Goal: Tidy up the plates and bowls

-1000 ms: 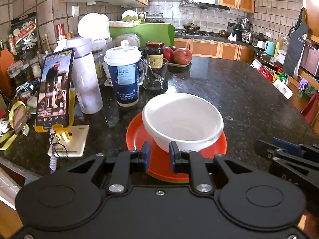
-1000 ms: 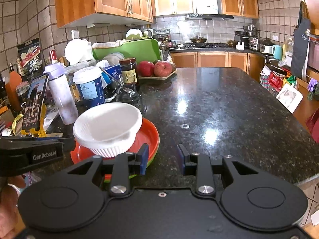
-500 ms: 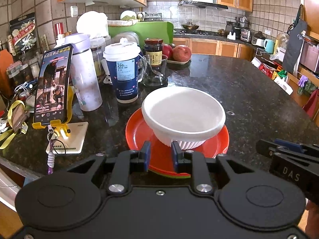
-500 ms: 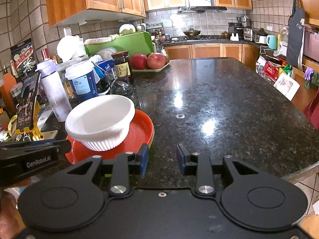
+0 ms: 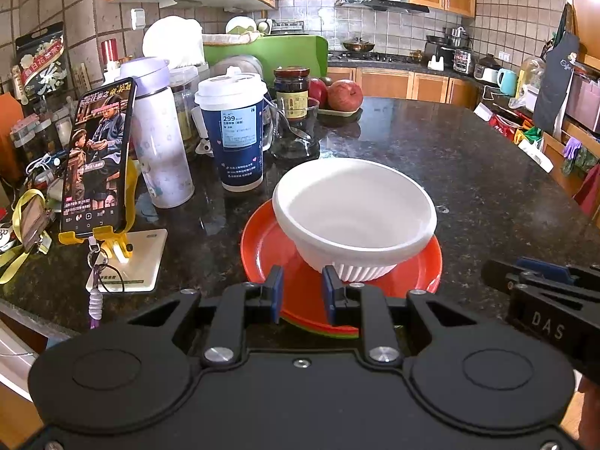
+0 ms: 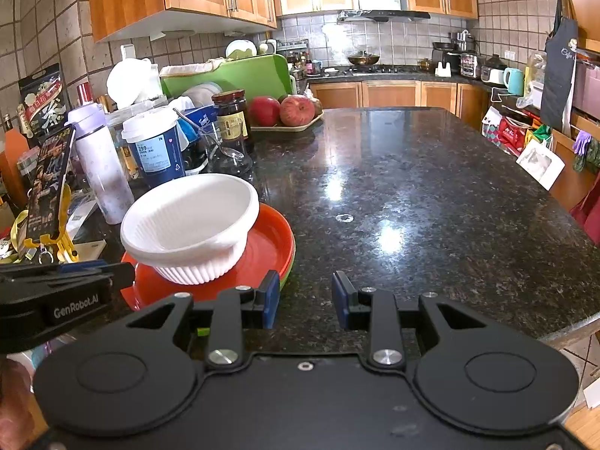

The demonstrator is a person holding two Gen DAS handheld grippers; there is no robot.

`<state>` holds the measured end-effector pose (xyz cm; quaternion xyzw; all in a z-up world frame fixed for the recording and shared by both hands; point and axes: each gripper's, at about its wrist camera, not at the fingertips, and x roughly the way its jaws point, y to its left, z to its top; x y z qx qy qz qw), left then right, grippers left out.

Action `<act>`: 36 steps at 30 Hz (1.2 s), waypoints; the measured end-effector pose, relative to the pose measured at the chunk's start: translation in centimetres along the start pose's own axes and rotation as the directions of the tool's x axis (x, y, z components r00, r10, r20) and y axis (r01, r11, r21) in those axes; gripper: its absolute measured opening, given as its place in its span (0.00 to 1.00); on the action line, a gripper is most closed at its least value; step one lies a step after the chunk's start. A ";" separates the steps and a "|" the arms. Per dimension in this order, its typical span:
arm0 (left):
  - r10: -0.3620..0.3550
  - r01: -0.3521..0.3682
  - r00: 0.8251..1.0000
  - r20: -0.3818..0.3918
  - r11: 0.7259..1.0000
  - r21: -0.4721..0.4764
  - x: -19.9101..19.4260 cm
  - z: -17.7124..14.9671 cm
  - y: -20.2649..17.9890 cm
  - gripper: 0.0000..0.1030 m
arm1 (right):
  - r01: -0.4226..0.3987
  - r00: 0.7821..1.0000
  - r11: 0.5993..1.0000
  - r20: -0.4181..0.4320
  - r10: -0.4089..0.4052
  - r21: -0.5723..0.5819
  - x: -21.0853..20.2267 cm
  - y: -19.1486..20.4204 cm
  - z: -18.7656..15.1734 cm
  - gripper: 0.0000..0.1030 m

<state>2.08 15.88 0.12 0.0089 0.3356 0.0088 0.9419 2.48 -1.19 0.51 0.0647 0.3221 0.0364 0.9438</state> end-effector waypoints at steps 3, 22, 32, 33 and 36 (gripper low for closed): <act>-0.007 0.007 1.000 -0.005 1.000 -0.003 0.1 0.1 0.1 0.31 | -0.001 1.000 1.000 -0.002 0.001 -0.002 0.0 0.0 0.0 0.32; -0.009 0.009 1.000 -0.014 1.000 0.008 0.1 0.0 -0.1 0.31 | -0.003 1.000 1.000 -0.011 0.003 -0.001 0.2 -0.1 0.0 0.32; -0.007 0.007 1.000 -0.011 1.000 0.011 0.0 -0.1 -0.3 0.31 | -0.005 1.000 1.000 -0.009 0.005 -0.005 0.2 -0.2 -0.1 0.32; -0.006 0.006 1.000 -0.011 1.000 0.011 0.0 -0.1 -0.3 0.31 | -0.005 1.000 1.000 -0.008 0.005 -0.005 0.2 -0.2 -0.1 0.32; -0.006 0.006 1.000 -0.011 1.000 0.009 0.0 -0.1 -0.4 0.31 | -0.006 1.000 1.000 -0.007 0.006 -0.006 0.1 -0.2 -0.1 0.32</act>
